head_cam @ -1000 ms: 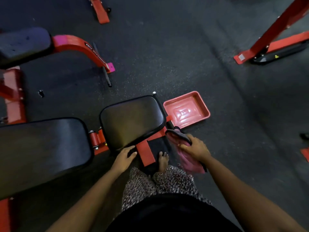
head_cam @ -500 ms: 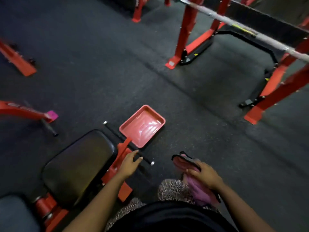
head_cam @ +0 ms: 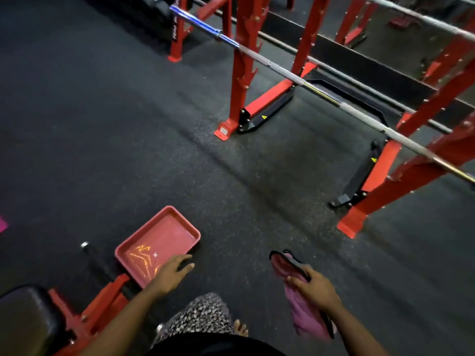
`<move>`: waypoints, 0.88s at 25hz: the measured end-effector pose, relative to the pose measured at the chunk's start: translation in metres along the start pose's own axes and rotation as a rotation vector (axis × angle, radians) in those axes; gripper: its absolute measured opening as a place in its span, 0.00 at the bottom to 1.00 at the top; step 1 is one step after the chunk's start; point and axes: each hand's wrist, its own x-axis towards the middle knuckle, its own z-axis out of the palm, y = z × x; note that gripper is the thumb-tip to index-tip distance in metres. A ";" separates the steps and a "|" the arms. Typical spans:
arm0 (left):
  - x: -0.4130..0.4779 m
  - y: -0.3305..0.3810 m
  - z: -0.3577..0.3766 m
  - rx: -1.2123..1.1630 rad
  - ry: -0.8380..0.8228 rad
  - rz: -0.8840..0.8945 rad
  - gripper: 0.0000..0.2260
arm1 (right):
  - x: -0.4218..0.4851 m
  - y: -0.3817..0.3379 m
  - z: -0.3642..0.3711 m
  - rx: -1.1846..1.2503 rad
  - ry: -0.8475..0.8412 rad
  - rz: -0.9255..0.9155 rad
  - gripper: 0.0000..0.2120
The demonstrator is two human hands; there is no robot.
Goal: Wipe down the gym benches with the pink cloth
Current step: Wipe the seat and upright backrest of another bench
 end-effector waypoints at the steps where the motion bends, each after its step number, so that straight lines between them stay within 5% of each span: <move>1: 0.008 -0.001 0.002 -0.019 0.027 -0.040 0.16 | 0.024 -0.014 -0.010 -0.006 -0.005 -0.023 0.22; 10: 0.147 0.026 -0.083 -0.240 0.214 -0.383 0.16 | 0.238 -0.236 -0.065 -0.268 -0.198 -0.434 0.22; 17: 0.291 0.138 -0.231 -0.327 0.359 -0.268 0.18 | 0.385 -0.373 -0.142 -0.509 -0.160 -0.522 0.22; 22: 0.362 0.141 -0.303 -0.516 0.586 -0.295 0.15 | 0.486 -0.494 -0.152 -0.544 -0.209 -0.604 0.22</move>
